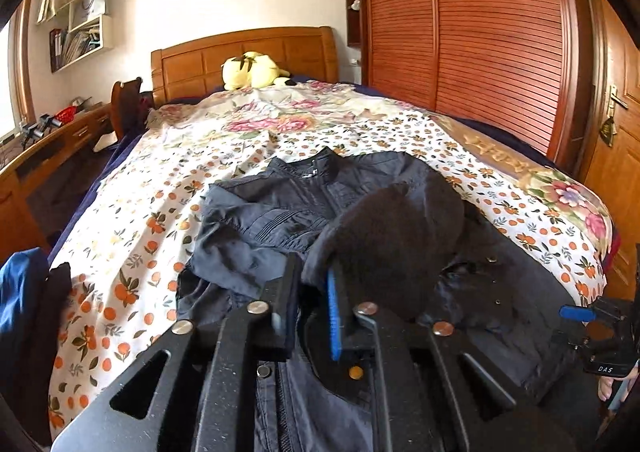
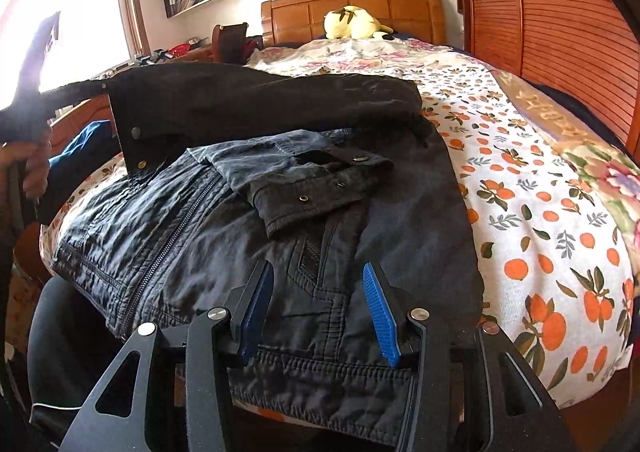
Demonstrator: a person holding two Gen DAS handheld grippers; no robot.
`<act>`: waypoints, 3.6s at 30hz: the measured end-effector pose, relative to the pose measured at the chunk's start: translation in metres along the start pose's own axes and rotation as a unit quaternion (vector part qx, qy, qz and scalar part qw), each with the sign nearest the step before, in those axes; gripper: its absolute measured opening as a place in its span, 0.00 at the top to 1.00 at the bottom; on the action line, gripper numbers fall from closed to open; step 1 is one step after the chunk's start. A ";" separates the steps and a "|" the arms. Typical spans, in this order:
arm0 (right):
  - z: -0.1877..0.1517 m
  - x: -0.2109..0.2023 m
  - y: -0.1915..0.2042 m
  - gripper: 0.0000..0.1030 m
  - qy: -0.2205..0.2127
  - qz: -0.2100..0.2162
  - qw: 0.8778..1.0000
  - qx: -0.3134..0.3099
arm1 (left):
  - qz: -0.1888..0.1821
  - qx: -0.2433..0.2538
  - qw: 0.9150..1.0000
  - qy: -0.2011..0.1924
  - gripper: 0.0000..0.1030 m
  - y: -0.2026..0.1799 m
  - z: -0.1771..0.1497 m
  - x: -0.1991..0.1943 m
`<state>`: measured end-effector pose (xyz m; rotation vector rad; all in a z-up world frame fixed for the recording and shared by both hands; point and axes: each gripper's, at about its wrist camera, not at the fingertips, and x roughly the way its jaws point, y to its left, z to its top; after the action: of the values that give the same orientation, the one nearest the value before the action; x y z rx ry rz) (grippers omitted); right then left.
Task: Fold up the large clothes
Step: 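Close the left tool on the side edge of the dark jacket, then lift the jacket side with the left tool and fold it over the body, then open the left tool, then close the right tool on the jacket's other side edge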
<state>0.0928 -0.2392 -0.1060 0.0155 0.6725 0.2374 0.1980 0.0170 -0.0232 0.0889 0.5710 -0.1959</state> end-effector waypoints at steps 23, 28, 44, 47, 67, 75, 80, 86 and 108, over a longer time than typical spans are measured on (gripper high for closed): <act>0.000 0.013 -0.005 0.52 0.014 -0.013 1.000 -0.008 | -0.009 -0.032 0.999 0.029 0.22 0.020 -0.089 -0.008; 0.001 0.014 -0.004 0.52 0.015 -0.011 1.000 -0.011 | -0.023 -0.023 0.998 0.045 0.22 0.008 -0.100 0.004; 0.003 -0.002 -0.012 0.52 -0.008 -0.011 1.000 -0.010 | -0.047 0.112 0.983 0.139 0.64 -0.055 -0.098 0.080; 0.001 -0.008 -0.016 0.52 -0.014 -0.012 1.000 -0.004 | -0.036 0.133 0.980 0.146 0.90 -0.057 -0.086 0.076; 0.003 -0.019 -0.022 0.52 -0.037 -0.014 0.999 0.002 | 0.002 0.057 0.998 0.028 0.91 -0.009 0.089 -0.014; 0.007 -0.012 -0.021 0.52 -0.026 -0.017 0.999 -0.002 | -0.003 0.043 0.996 0.077 0.91 -0.003 0.004 0.007; 0.010 -0.006 -0.014 0.52 -0.020 -0.019 1.000 -0.011 | -0.022 0.041 0.995 0.090 0.91 -0.008 -0.036 0.007; 0.008 -0.005 -0.015 0.52 -0.018 -0.031 0.999 -0.028 | -0.019 0.020 0.998 0.062 0.57 0.001 -0.065 -0.013; -0.002 0.013 -0.068 0.44 0.053 -0.033 0.998 -0.005 | 0.066 -0.061 0.989 0.117 0.27 0.083 -0.173 -0.028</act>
<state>0.1165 -0.3027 -0.1216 -0.0294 0.7765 0.1783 0.1007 0.1263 -0.1504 0.0303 0.8070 -0.0211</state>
